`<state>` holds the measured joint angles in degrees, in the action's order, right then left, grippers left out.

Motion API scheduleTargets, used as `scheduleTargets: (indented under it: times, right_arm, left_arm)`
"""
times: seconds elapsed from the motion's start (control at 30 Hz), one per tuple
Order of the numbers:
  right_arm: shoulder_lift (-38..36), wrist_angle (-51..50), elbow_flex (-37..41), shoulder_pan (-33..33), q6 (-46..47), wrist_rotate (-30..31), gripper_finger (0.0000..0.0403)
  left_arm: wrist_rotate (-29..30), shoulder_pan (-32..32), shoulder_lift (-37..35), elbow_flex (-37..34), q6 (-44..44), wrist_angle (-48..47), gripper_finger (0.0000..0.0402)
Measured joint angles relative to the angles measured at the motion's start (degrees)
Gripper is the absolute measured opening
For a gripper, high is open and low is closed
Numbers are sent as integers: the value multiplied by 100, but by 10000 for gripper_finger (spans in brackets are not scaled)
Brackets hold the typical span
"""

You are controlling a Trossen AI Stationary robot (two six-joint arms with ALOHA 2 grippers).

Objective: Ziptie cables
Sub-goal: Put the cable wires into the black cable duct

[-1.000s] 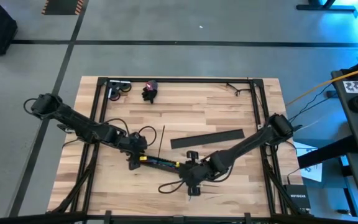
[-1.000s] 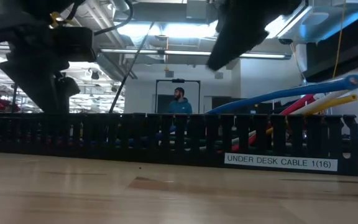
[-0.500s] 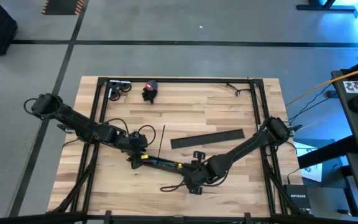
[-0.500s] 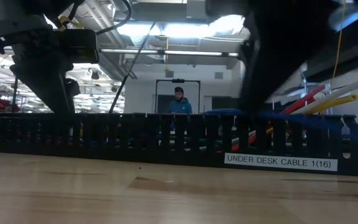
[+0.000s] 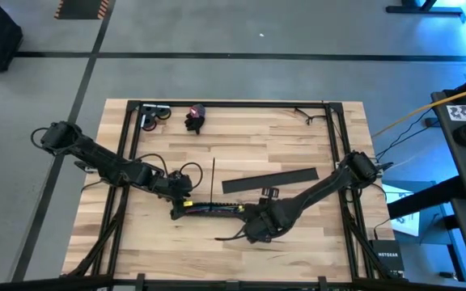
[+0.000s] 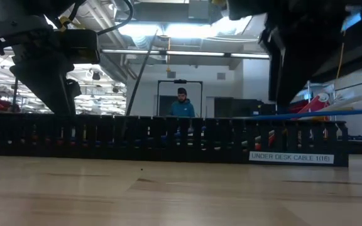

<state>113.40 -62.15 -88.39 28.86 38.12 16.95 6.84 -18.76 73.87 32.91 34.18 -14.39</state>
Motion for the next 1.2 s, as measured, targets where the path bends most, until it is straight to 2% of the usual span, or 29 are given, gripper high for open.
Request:
scheduleTargets:
  times: [0.23, 0.37, 0.47, 0.6, 0.77, 1.0, 1.07, 1.2]
  right_arm:
    - [-9, -991, -427, 346, 650, 390, 154]
    - [-11, -150, -276, 645, 689, -52, 154]
    - [25, 140, -42, 824, 1020, 42, 154]
    - [33, -171, 234, 855, 1856, 633, 154]
    - [33, -548, 425, 819, 1933, 702, 154]
    - [16, -1750, 226, 724, 2182, 1056, 154]
    - [-42, -1454, 198, 752, 2138, 915, 154]
    - [-157, 25, 172, 941, 1795, 579, 154]
  left_arm:
    - [3, 0, 0, 0, 34, 2, 175]
    - [3, 0, 0, 0, 34, 2, 175]
    - [5, 0, 0, 0, 36, 5, 175]
    - [86, -2, 0, 2, 39, 5, 175]
    - [130, 0, 0, 2, 44, 5, 175]
    - [146, 0, 0, 4, 141, 6, 175]
    - [146, 0, 0, 4, 150, 5, 175]
    - [145, 0, 0, 4, 198, 3, 175]
